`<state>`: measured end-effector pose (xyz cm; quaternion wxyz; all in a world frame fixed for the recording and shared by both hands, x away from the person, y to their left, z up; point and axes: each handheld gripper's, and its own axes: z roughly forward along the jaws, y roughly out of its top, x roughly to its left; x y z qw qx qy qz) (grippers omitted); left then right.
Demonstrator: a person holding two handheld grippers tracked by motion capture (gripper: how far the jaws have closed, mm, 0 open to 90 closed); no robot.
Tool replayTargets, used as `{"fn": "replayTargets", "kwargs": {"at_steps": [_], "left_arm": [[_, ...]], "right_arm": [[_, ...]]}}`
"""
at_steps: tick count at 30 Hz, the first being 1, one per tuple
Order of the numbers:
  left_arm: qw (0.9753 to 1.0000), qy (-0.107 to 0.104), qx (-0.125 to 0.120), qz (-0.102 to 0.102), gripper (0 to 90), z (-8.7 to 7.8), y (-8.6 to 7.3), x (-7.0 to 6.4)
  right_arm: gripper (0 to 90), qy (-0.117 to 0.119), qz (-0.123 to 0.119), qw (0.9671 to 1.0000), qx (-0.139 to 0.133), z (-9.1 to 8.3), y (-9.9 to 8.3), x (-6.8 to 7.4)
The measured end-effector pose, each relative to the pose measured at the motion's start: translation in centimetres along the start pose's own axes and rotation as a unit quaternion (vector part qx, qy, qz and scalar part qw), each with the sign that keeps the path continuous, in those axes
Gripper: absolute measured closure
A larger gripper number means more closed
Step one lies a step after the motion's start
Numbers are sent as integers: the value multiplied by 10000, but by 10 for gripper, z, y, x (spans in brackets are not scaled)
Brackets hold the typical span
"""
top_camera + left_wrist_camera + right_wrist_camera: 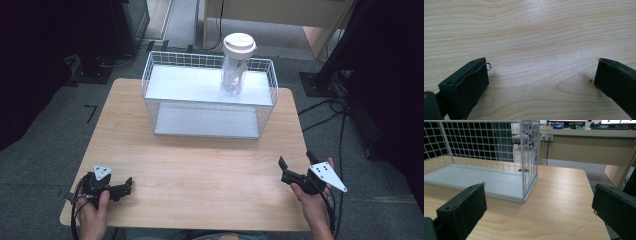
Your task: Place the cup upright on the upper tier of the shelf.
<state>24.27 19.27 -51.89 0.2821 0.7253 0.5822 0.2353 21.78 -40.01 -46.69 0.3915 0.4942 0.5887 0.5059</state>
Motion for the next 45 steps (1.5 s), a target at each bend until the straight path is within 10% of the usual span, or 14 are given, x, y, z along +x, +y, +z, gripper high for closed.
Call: {"fn": "replayTargets", "kwargs": {"at_steps": [15,25,33,40,45], "left_arm": [[10000,0,-1,0,0,0,0,0],[10000,0,-1,0,0,0,0,0],[10000,3,0,2,0,0,0,0],[10000,3,-1,-7,0,0,0,0],[10000,1,-1,-7,0,0,0,0]], "right_arm": [[0,109,31,9960,884,-8,-37,-10],[0,-34,-62,9863,1650,-8,-53,-14],[25,-219,14,9688,2469,-3,-57,-14],[54,-255,-238,9602,2772,1,-59,-10],[53,-186,-156,9605,2773,2,-59,-11]]}}
